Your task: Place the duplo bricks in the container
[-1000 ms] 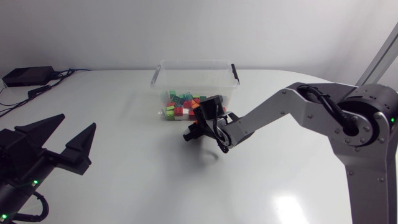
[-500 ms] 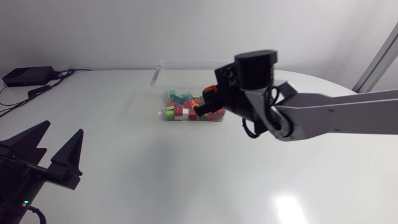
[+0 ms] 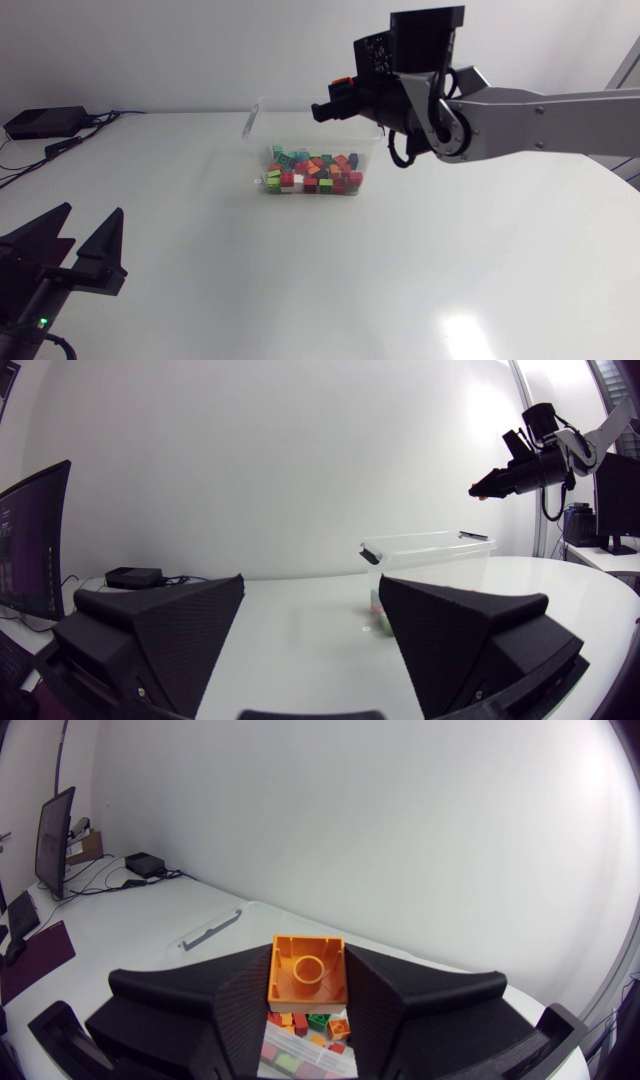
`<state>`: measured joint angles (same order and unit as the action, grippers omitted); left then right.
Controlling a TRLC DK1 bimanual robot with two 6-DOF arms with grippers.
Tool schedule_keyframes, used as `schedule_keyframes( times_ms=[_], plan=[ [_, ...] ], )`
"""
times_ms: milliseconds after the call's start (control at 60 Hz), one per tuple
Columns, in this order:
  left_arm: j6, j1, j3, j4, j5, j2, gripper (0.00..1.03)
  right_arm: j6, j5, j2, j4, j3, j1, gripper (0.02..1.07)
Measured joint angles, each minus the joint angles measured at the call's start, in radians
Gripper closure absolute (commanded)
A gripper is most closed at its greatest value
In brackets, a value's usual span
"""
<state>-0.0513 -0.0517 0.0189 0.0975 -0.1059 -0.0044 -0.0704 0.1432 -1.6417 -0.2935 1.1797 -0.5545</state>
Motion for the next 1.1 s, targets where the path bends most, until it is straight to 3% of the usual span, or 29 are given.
schedule_keyframes(
  times_ms=[367,417,483,517,833,1100],
  plan=[
    [0.003,-0.002,-0.002,-0.063,0.000,0.000,0.04,0.000,0.047,-0.319,-0.002,0.230,0.000,0.66],
    [0.003,-0.006,-0.002,-0.063,0.000,0.000,0.04,0.000,0.062,-0.352,-0.001,0.246,0.000,0.51],
    [0.003,-0.006,-0.002,-0.065,0.003,0.000,0.04,0.000,0.071,-0.378,0.008,0.264,0.000,0.15],
    [0.003,-0.006,-0.002,-0.068,0.003,0.000,0.04,-0.001,0.076,-0.386,0.022,0.279,0.000,0.07],
    [0.003,-0.006,-0.002,-0.074,0.003,0.000,0.04,-0.024,0.098,-0.341,0.036,0.296,0.021,0.07],
    [0.003,-0.006,-0.002,-0.074,0.003,0.000,0.04,-0.104,0.132,0.069,0.074,0.128,0.077,0.07]
  ],
)
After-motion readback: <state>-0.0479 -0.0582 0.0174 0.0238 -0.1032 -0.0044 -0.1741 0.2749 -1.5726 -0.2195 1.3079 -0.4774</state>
